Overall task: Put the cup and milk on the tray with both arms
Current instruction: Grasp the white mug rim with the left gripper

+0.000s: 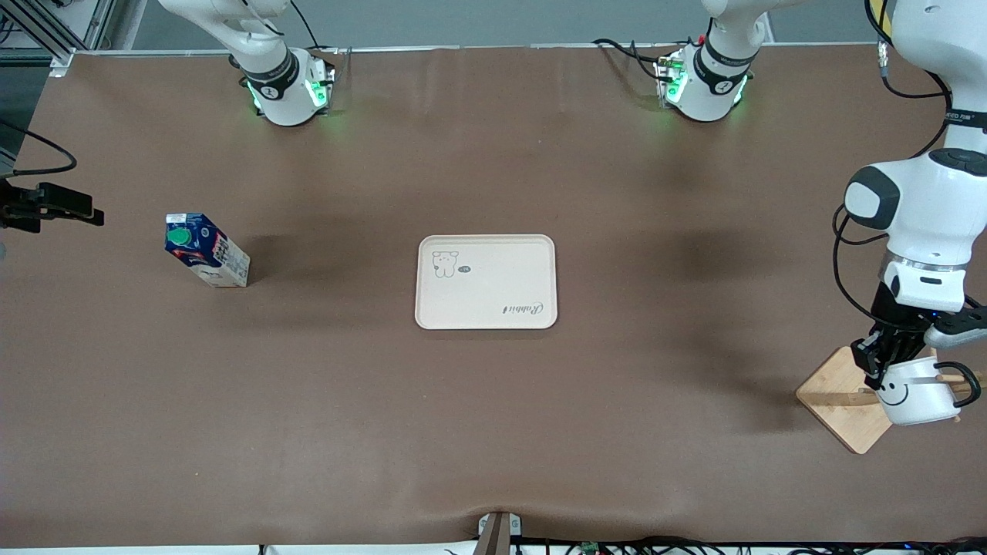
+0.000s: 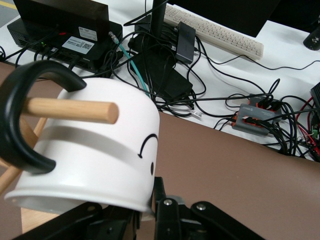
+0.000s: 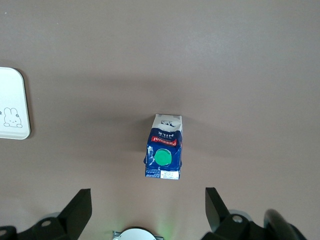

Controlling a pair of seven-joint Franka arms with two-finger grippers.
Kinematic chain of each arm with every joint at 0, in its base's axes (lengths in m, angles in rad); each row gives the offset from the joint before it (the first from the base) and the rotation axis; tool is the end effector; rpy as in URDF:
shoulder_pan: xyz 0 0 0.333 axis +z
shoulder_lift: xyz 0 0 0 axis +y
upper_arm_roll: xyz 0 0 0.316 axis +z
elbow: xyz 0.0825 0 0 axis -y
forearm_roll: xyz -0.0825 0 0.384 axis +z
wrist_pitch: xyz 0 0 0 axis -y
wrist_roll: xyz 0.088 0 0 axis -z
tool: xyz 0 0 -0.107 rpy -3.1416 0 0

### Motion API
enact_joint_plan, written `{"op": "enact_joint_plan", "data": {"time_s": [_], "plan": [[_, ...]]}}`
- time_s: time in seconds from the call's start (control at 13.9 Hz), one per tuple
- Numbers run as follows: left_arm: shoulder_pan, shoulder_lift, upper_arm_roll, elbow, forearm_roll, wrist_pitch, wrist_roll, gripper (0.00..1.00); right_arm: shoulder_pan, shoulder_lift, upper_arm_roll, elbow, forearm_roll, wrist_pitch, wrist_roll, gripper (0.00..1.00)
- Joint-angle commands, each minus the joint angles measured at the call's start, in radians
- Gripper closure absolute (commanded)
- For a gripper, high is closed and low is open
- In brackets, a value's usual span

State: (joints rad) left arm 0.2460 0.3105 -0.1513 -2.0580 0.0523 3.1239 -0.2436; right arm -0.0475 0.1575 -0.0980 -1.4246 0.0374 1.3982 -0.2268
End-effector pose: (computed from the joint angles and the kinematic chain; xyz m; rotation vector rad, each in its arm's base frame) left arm 0.6365 0.0625 0.3761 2.8153 0.4426 1.1321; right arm 0.5779 -0.0754 0.5894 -3.0716 -0.1293 0.2712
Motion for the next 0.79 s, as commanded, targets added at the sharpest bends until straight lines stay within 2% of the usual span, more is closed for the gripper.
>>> {"op": "enact_joint_plan", "data": {"time_s": [0.0, 0.29, 0.72], "plan": [[-0.013, -0.005, -0.004, 0.002, 0.0, 0.002, 0.01, 1.0, -0.006, -0.001, 0.009, 0.013, -0.004, -0.01, 0.014, 0.0], [-0.013, -0.062, -0.005, -0.008, 0.0, -0.069, 0.018, 1.0, -0.006, -0.001, 0.009, 0.013, -0.004, -0.01, 0.014, 0.0], [-0.01, -0.208, -0.045, 0.007, 0.0, -0.385, 0.017, 1.0, -0.011, -0.001, 0.008, 0.013, -0.004, -0.011, 0.014, 0.0]]}}
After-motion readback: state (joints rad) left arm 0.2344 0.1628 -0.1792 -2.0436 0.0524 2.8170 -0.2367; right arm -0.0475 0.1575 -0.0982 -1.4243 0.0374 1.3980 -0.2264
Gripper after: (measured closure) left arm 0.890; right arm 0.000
